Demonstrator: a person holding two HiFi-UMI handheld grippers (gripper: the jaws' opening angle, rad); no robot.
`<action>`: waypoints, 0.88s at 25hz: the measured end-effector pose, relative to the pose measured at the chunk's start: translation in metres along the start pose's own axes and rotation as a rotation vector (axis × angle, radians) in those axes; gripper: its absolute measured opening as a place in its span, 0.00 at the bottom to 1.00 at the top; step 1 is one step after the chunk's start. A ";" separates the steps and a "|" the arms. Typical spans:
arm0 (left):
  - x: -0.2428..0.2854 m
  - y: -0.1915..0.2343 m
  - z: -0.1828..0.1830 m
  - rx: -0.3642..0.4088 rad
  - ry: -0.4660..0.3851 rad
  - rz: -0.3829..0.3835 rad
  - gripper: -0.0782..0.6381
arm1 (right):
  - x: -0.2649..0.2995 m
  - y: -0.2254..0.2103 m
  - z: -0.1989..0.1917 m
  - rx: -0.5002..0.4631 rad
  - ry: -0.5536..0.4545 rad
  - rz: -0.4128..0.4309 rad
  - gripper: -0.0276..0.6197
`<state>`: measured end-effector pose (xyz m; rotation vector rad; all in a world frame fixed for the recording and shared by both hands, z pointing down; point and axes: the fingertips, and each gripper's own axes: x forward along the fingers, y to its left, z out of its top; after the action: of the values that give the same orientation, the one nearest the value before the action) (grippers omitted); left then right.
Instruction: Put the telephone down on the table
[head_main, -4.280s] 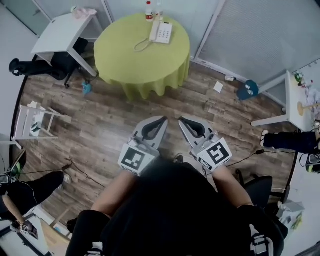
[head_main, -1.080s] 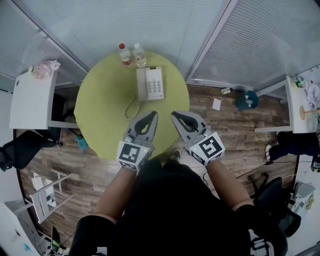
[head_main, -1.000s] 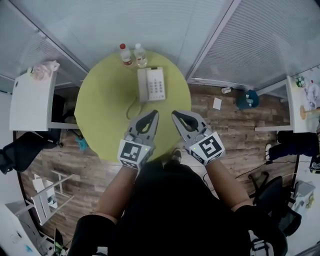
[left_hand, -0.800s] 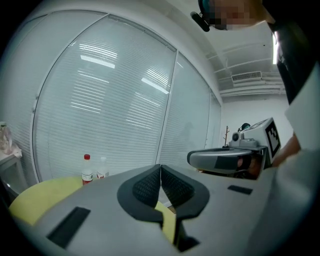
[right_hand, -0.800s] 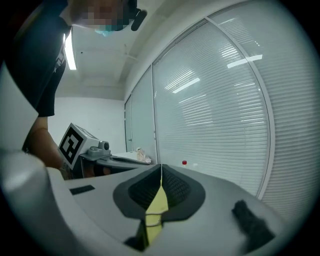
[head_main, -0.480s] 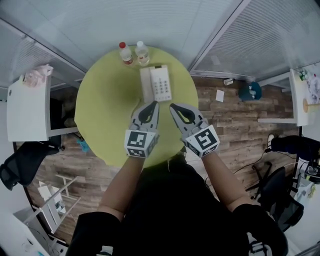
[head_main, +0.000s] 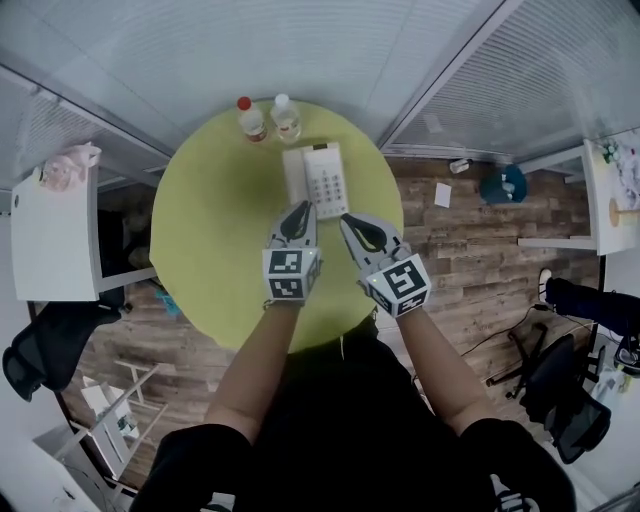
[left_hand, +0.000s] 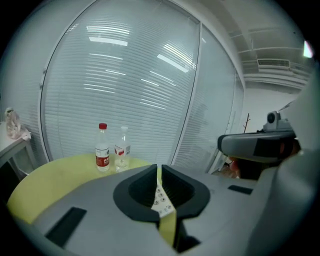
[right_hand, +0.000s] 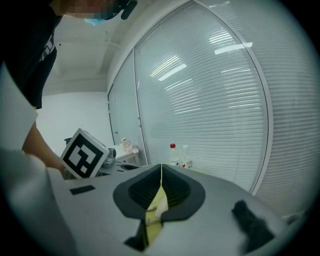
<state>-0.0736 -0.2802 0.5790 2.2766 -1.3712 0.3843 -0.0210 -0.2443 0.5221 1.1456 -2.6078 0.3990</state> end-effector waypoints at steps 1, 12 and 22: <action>0.006 0.004 -0.004 -0.008 0.017 0.013 0.14 | 0.003 -0.003 -0.004 0.005 0.006 -0.007 0.07; 0.058 0.049 -0.050 -0.067 0.166 0.142 0.38 | 0.024 -0.022 -0.029 0.043 0.050 -0.041 0.07; 0.097 0.072 -0.093 -0.107 0.285 0.216 0.47 | 0.024 -0.035 -0.047 0.085 0.071 -0.062 0.07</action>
<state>-0.0926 -0.3354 0.7199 1.9076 -1.4522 0.6615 -0.0039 -0.2666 0.5788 1.2128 -2.5100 0.5324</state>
